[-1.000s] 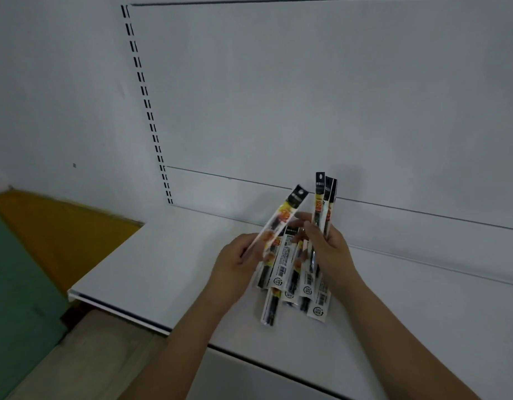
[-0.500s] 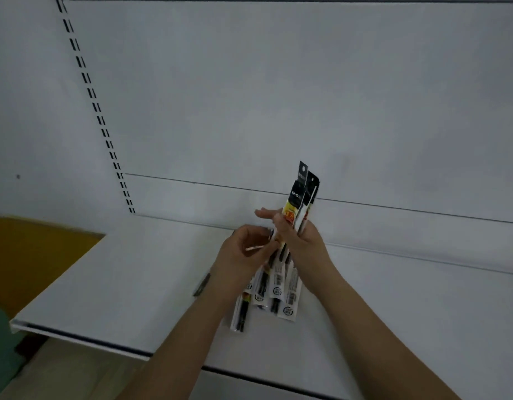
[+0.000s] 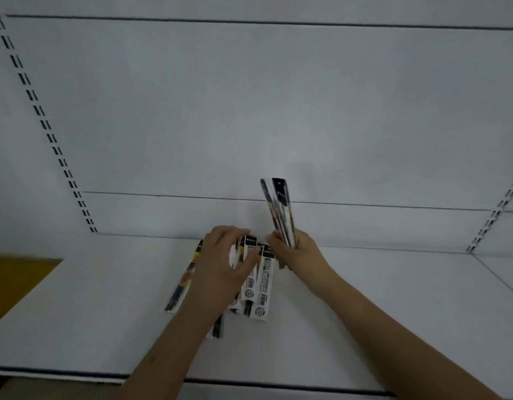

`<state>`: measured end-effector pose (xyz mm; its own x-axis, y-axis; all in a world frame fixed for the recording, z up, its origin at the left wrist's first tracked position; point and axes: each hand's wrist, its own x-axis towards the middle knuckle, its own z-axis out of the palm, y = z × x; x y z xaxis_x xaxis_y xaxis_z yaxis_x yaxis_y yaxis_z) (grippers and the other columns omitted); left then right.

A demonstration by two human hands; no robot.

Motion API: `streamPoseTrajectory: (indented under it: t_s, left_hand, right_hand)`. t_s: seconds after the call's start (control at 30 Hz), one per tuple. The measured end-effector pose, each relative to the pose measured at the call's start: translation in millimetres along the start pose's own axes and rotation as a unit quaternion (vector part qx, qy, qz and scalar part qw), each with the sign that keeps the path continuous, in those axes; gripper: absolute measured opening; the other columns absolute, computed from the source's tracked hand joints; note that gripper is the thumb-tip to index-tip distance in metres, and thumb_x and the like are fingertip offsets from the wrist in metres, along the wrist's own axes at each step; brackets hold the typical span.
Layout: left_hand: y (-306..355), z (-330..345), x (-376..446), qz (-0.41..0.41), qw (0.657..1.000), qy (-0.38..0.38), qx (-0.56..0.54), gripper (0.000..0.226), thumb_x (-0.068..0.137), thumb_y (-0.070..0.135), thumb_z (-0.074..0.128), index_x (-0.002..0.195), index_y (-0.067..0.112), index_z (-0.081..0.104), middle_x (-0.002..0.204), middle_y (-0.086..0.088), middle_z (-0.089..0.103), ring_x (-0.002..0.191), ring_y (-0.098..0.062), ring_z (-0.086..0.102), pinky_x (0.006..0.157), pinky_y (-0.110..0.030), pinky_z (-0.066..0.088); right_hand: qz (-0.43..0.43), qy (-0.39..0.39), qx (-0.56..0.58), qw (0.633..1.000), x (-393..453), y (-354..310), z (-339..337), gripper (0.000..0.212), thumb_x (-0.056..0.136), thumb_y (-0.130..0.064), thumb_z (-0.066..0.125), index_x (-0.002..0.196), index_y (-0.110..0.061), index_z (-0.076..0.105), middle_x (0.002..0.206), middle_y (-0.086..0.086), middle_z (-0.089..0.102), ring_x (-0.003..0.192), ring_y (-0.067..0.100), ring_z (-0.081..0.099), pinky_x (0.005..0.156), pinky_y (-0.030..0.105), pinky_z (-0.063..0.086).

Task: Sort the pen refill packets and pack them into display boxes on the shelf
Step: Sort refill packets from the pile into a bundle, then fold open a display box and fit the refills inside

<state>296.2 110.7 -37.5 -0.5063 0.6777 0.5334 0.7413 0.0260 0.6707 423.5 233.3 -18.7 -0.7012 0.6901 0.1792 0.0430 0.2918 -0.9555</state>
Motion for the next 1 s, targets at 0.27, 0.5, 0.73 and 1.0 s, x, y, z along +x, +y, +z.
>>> streamPoseTrajectory:
  t_s: [0.27,0.5,0.73,1.0]
  left_hand:
    - [94.3,0.8,25.6,-0.110,0.921,-0.259,-0.269,0.049,0.070,0.040,0.074,0.116,0.024,0.066,0.103,0.000,0.076,0.096,-0.023,0.071,0.072,-0.033,0.056]
    - [148.6,83.2,28.6,-0.060,0.831,-0.448,-0.324,0.018,0.085,0.018,0.072,0.104,0.019,0.074,0.095,-0.011,0.073,0.058,-0.012,0.047,0.056,-0.021,0.043]
    - [211.0,201.6,18.1,-0.096,0.864,-0.340,-0.359,0.008,0.087,0.013,0.072,0.085,0.005,0.074,0.060,-0.009,0.062,0.046,-0.015,0.047,0.045,-0.020,0.038]
    - [302.4,339.4,13.8,-0.183,0.770,-0.372,-0.485,0.035,0.073,0.026,0.074,0.105,0.012,0.074,0.086,-0.009,0.066,0.055,-0.010,0.044,0.050,-0.020,0.040]
  right_hand:
    - [0.135,-0.228,0.074,0.962,-63.2,-25.9,-58.4,0.016,0.088,-0.019,0.065,0.077,-0.012,0.055,0.053,0.000,0.042,0.046,0.013,0.031,0.047,0.027,0.024]
    - [0.220,-0.248,0.055,0.942,-113.8,-15.6,-152.7,0.018,0.097,-0.017,0.052,0.094,-0.004,0.065,0.080,0.011,0.069,0.051,0.014,0.051,0.048,0.021,0.043]
    - [0.194,-0.007,-0.067,0.979,-164.7,18.8,-263.9,0.030,0.092,-0.032,0.064,0.111,-0.009,0.064,0.102,0.010,0.074,0.083,0.019,0.070,0.077,0.033,0.059]
    - [0.135,0.131,-0.056,0.980,-192.2,55.3,-413.7,0.021,0.094,-0.029,0.062,0.088,-0.009,0.062,0.067,0.000,0.059,0.053,0.013,0.047,0.049,0.022,0.039]
